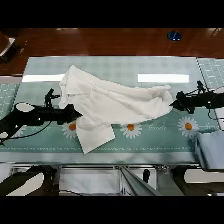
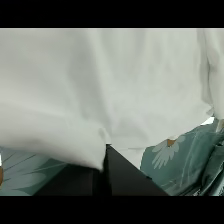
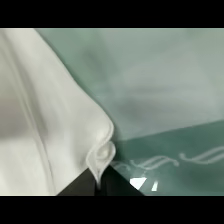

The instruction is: Fold the shirts.

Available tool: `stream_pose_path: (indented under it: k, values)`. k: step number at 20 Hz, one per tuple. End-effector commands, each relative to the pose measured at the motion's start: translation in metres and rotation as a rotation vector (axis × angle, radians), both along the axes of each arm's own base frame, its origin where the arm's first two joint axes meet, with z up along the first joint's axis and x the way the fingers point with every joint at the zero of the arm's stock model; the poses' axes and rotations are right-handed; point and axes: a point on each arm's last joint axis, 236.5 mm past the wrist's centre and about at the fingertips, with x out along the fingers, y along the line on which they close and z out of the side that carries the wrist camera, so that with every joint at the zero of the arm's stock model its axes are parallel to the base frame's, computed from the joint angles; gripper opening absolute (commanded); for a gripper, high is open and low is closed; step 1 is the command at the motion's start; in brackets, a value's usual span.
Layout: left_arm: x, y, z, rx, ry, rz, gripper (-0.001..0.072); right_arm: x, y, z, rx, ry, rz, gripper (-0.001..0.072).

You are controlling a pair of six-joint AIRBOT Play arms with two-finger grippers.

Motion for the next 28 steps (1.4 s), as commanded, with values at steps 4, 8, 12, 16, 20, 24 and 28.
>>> stream_pose_path:
  k: [4,8,12,16,20,24,28]
  values:
    - [0.102,0.043,0.182,0.014,-0.472,0.013,0.0019,0.093,0.005,0.232,-0.144,-0.527,0.144,0.0017]
    - [0.113,0.07,0.398,0.114,-0.955,0.061,0.0019,0.073,0.006,0.459,-0.366,-0.995,0.12,0.0017]
    - [0.042,0.064,0.509,0.334,-1.203,-0.015,0.0019,-0.026,0.024,0.576,-0.577,-1.256,0.096,0.0017]
    - [-0.029,0.132,0.532,0.775,-1.184,0.194,0.0019,-0.119,0.032,0.596,-0.742,-1.266,0.077,0.0018]
    - [-0.113,0.114,0.567,0.817,-1.353,0.217,0.0019,-0.187,0.037,0.606,-0.834,-1.287,0.015,0.0018]
    - [-0.145,0.119,0.56,0.844,-1.379,0.156,0.0019,-0.217,0.039,0.584,-0.828,-1.195,0.006,0.0018]
    - [-0.098,0.111,0.49,0.838,-1.194,-0.003,0.0019,-0.203,0.053,0.533,-0.707,-1.042,0.121,0.0018]
